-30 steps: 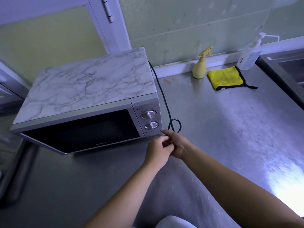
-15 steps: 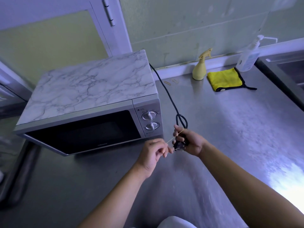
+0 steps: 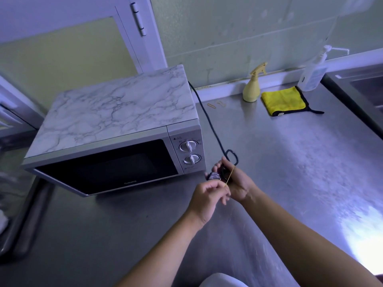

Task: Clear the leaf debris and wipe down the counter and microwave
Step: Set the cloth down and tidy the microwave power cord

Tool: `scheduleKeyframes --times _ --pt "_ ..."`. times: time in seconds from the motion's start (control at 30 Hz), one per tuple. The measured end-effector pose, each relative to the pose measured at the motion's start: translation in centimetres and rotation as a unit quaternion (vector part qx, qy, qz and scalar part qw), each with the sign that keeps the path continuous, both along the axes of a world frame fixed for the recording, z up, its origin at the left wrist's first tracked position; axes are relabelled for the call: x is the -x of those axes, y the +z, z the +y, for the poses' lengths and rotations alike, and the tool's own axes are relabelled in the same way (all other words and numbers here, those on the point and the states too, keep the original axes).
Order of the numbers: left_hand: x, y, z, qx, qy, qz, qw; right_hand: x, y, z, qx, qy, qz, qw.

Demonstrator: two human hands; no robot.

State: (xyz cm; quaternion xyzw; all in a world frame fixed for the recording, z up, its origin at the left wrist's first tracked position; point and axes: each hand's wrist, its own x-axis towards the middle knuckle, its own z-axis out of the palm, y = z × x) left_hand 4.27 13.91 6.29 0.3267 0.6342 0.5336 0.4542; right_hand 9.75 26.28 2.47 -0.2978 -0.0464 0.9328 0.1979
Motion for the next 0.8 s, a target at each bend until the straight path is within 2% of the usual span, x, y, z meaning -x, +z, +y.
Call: scheduleKeyframes --times 0.07,0.1,0.17,0.27,0.37,0.43,0.5,0.53,0.57,0.6,0.63,0.7,0.73,0.8 --pt "0.7 0.3 -0.1 0.001 0.036 -0.013 0.999 -1.1 -0.1 0.3 -0.031 0.078 -0.039 0.996" --pt "1.4 0.5 -0.4 -0.002 0.055 -0.021 0.998 -1.8 -0.1 0.8 -0.089 0.140 -0.069 0.984" --pt "3.0 1.2 -0.8 -0.012 0.090 -0.039 0.995 -3.1 0.1 2.0 -0.213 0.250 -0.091 0.940" --pt "5.7 2.4 -0.6 0.004 0.085 0.005 0.996 -4.3 0.8 3.7 -0.298 0.329 -0.074 0.893" --pt "7.3 2.8 0.4 0.044 -0.002 0.178 0.983 -4.5 1.4 4.2 -0.356 0.346 -0.121 0.860" --pt "7.5 2.6 1.3 0.115 -0.038 0.336 0.934 -4.5 1.5 3.9 -0.370 0.325 -0.137 0.860" --pt "7.3 2.5 2.1 0.187 -0.042 0.425 0.885 -4.3 1.5 3.3 -0.374 0.286 -0.124 0.873" --pt "7.1 2.3 2.6 0.224 -0.052 0.417 0.879 -4.1 1.5 3.0 -0.381 0.265 -0.117 0.878" --pt "6.9 2.1 3.1 0.254 -0.072 0.365 0.893 -3.9 1.6 2.8 -0.400 0.248 -0.118 0.875" --pt "6.6 2.0 3.5 0.277 -0.096 0.269 0.918 -3.7 1.7 2.6 -0.428 0.236 -0.132 0.862" --pt "6.3 2.0 3.9 0.290 -0.110 0.140 0.940 -3.6 1.8 2.5 -0.462 0.232 -0.160 0.841" --pt "6.0 2.0 4.5 0.271 -0.076 -0.085 0.956 -3.6 1.7 2.4 -0.536 0.230 -0.224 0.781" --pt "5.7 1.9 4.9 0.255 -0.047 -0.148 0.954 -3.6 1.6 2.5 -0.565 0.229 -0.252 0.751" --pt "4.6 1.3 5.6 0.238 -0.010 -0.182 0.954 -3.7 1.3 2.2 -0.616 0.218 -0.314 0.689"
